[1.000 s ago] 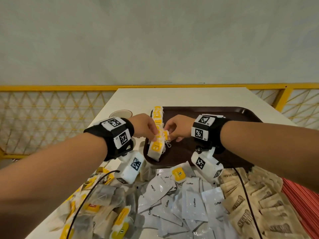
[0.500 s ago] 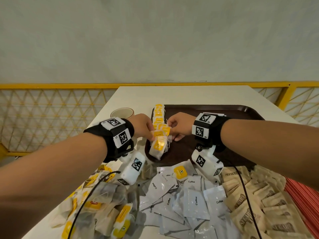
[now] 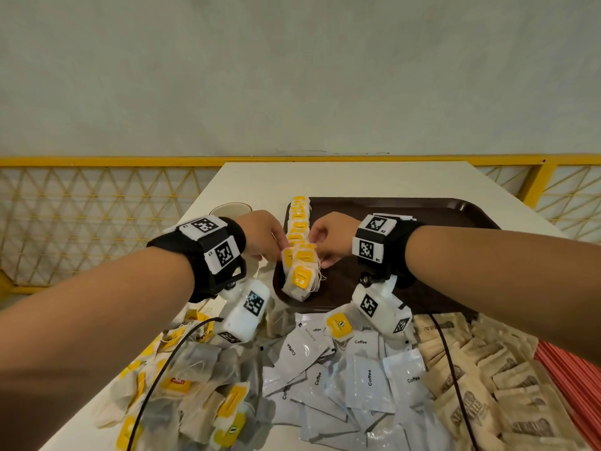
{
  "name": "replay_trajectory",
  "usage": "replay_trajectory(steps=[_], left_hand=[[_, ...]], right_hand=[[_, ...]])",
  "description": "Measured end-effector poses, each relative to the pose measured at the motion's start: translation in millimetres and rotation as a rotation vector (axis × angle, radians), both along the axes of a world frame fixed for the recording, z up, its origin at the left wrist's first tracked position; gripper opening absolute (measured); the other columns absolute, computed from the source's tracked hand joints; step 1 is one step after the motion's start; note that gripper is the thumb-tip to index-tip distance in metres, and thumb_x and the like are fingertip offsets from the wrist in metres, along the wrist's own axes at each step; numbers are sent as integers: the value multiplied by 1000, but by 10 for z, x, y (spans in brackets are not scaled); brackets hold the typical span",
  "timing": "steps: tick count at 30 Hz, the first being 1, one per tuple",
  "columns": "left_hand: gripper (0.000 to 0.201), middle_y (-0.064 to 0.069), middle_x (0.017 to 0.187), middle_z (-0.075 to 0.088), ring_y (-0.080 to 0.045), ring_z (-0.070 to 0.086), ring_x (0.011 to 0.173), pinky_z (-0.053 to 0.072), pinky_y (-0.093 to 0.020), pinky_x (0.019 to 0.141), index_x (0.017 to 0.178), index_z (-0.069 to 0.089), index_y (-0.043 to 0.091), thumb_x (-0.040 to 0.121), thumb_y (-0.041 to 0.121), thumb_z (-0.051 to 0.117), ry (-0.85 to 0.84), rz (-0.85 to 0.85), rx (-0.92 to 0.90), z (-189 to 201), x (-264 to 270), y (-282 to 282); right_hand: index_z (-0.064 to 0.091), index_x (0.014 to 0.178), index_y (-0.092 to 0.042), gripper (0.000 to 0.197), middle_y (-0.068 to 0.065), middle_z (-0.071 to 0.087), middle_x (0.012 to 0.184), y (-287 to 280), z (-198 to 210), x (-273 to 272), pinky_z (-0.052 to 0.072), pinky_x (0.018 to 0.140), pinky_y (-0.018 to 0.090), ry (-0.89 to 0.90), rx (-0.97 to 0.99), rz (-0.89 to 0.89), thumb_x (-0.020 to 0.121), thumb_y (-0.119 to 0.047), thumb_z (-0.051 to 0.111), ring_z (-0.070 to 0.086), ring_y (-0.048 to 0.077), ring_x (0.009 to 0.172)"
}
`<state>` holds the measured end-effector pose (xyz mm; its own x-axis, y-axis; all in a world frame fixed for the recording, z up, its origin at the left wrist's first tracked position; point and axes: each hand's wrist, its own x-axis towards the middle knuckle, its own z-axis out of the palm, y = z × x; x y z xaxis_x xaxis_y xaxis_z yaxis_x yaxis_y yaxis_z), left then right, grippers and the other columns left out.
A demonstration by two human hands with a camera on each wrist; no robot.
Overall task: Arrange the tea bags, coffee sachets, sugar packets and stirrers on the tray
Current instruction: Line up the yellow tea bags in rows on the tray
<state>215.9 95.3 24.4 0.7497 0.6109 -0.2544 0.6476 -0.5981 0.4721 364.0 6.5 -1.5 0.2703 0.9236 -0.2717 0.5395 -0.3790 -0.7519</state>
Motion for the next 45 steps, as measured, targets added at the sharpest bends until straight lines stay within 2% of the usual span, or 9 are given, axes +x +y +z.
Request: replay_trajectory(steps=[3, 7, 10, 14, 19, 32, 37, 40, 45], left_hand=[[16, -9, 85, 64, -11, 55, 60, 48, -16, 50, 100, 65, 7, 88, 0, 57, -118, 130, 50, 18, 62, -12], [10, -4, 78, 62, -10, 56, 64, 48, -20, 55, 93, 66, 9, 84, 5, 64, -62, 90, 39, 44, 129, -15], [18, -1, 78, 63, -10, 55, 67, 47, -22, 59, 93, 66, 14, 77, 12, 73, 69, 4, 46, 50, 121, -23], [31, 0, 87, 64, -14, 56, 79, 49, -30, 78, 97, 69, 12, 71, 23, 82, 148, -50, 113, -38, 93, -40], [21, 8, 70, 56, -8, 50, 67, 41, -23, 71, 71, 60, 21, 73, 23, 81, 135, -90, 126, -2, 49, -49], [17, 9, 67, 56, -4, 50, 64, 39, -16, 64, 74, 59, 22, 79, 19, 75, 222, -238, 41, 72, 15, -82], [15, 10, 62, 55, -2, 48, 59, 37, -16, 61, 76, 60, 20, 79, 23, 74, 228, -238, 59, 45, -26, -65], [16, 12, 60, 54, -1, 47, 57, 36, -16, 61, 73, 60, 21, 80, 22, 74, 224, -235, 56, 49, -34, -58], [11, 10, 68, 59, -1, 52, 63, 39, -16, 65, 81, 63, 21, 80, 22, 74, 235, -235, 23, 63, -20, -61]], right_hand=[[56, 81, -8, 17, 12, 60, 79, -7, 37, 34, 57, 61, 28, 2, -8, -71, 87, 8, 58, 62, 16, 64], [54, 80, -10, 16, 11, 59, 80, -56, 61, 34, 57, 73, 38, 102, -15, -101, 86, 3, 61, 59, 18, 69], [55, 84, -13, 23, 12, 59, 86, -81, 55, 27, 57, 72, 35, 79, -10, -49, 80, 6, 68, 59, 19, 71], [62, 88, -13, 18, 8, 61, 88, -64, 61, 10, 58, 70, 29, 66, -47, 67, 82, 3, 68, 62, 17, 76], [60, 85, -13, 10, 6, 58, 74, 6, 49, -42, 54, 55, 24, -2, -118, 81, 92, -6, 60, 56, 12, 61], [56, 81, -12, 11, 8, 55, 77, 68, 125, -50, 51, 56, 29, -66, -115, 79, 90, -8, 61, 58, 16, 62], [54, 90, -7, 15, 10, 61, 74, 59, 110, 21, 57, 61, 28, 68, -56, 20, 86, 3, 63, 63, 16, 64], [53, 87, -10, 23, 11, 61, 77, 38, 63, 36, 57, 61, 27, 34, -115, 34, 81, 6, 68, 63, 17, 67], [58, 83, -10, 18, 9, 62, 77, 8, 52, 53, 57, 60, 26, -2, -146, 96, 82, 7, 66, 63, 16, 69]])
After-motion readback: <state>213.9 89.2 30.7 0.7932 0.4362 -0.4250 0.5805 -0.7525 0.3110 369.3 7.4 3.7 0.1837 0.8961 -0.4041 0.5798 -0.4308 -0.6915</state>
